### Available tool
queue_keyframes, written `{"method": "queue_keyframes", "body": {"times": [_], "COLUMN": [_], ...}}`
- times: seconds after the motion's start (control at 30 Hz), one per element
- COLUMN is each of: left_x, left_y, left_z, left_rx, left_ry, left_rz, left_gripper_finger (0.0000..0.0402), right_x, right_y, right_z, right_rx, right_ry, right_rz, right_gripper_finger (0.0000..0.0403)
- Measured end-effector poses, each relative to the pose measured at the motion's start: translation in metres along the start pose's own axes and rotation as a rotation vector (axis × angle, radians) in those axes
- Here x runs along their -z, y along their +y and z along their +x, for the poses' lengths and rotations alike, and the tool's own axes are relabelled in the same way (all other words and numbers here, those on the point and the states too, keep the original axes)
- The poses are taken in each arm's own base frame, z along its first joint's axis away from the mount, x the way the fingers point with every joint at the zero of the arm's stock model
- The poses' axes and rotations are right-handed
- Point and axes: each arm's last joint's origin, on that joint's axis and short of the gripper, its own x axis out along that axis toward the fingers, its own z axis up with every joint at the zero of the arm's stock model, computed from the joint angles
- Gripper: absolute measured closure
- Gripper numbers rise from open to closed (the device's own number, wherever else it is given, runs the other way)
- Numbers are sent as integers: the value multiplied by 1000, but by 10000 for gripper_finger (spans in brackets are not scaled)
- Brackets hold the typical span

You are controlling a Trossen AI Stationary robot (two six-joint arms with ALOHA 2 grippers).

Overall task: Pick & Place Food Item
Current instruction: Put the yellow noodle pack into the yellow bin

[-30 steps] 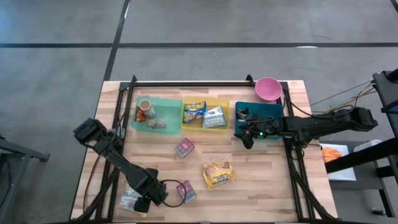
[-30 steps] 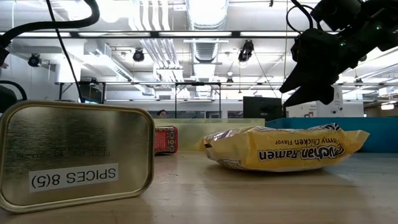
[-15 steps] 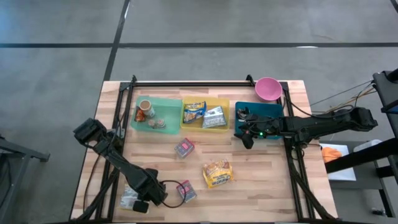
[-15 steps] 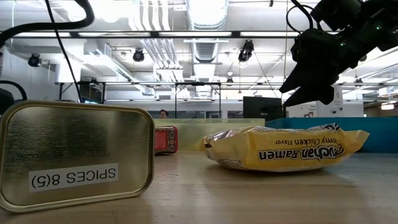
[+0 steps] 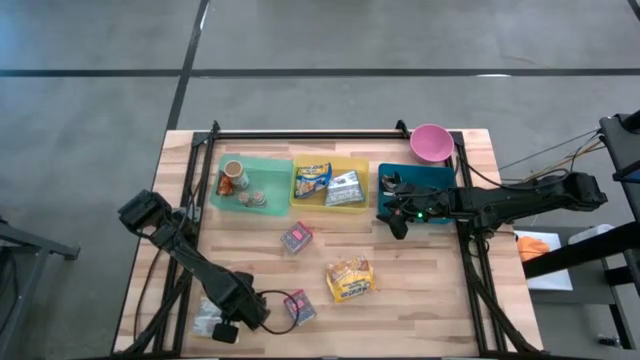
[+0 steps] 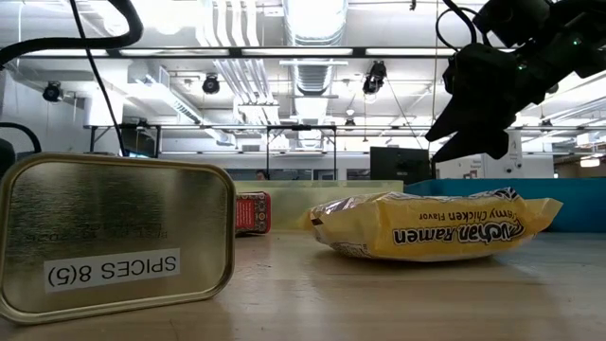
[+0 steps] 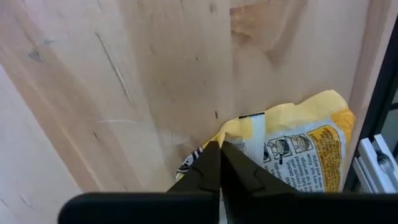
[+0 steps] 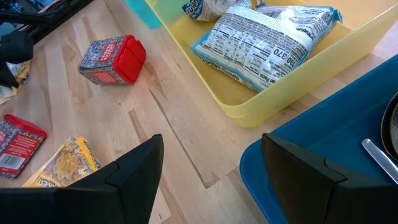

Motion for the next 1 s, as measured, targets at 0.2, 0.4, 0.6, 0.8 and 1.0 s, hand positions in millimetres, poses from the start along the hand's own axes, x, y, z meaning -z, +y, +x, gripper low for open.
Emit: {"method": "queue_keyframes", "body": {"times": [0.2, 0.4, 0.6, 0.8, 1.0], "left_x": [-5, -9, -8, -12, -16], "left_y": [-7, -12, -16, -24, -23], "left_z": [-9, -22, -43, -67, -86], "left_rx": [12, -16, -124, -194, -218], "left_ry": [-13, -29, 8, -27, -81], "left_rz": [3, 1, -19, 79, 123], "left_gripper_finger": [400, 400, 401, 401, 401], "right_x": [0, 0, 0, 0, 0], "right_y": [0, 0, 0, 0, 0], "right_z": [0, 0, 0, 0, 0], "right_rx": [0, 0, 0, 0, 0], "right_ry": [0, 0, 0, 0, 0], "right_rz": [0, 0, 0, 0, 0], "right_gripper_finger": [138, 138, 138, 138, 138]}}
